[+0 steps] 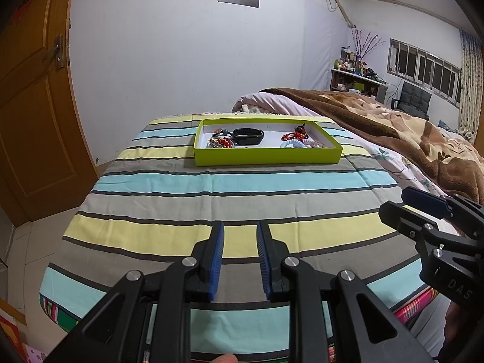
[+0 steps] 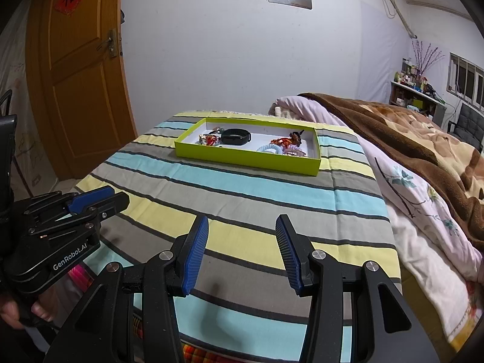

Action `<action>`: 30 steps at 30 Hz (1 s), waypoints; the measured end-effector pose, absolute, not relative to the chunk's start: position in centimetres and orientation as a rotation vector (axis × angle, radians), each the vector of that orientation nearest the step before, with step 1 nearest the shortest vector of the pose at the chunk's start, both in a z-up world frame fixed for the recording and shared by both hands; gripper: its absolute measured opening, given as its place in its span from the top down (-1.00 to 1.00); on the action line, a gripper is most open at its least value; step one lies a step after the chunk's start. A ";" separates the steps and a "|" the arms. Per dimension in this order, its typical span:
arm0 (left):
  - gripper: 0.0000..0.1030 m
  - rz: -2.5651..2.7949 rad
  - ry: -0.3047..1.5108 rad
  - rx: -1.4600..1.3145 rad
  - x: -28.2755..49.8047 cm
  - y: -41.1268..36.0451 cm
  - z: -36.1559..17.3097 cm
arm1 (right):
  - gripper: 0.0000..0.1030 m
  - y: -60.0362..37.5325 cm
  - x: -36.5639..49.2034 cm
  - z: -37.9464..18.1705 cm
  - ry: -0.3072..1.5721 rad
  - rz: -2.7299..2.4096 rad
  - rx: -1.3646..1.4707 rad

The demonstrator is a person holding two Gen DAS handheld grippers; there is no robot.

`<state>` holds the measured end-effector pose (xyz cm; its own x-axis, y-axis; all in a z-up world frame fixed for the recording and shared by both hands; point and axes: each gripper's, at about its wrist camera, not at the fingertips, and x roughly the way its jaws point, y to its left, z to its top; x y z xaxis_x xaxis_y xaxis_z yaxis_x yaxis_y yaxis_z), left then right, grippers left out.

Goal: Organize jewelry

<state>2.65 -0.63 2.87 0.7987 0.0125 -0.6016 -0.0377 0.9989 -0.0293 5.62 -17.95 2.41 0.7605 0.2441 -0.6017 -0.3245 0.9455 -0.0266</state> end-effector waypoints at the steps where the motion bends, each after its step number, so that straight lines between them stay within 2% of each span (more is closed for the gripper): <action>1: 0.55 0.027 0.645 -0.041 2.6 -0.6 2.9 | 0.09 -17.9 5.6 2.4 0.636 0.310 -0.133; 30: 0.56 0.030 0.649 -0.032 2.8 -0.8 2.7 | 0.09 -17.7 5.8 2.8 0.639 0.311 -0.135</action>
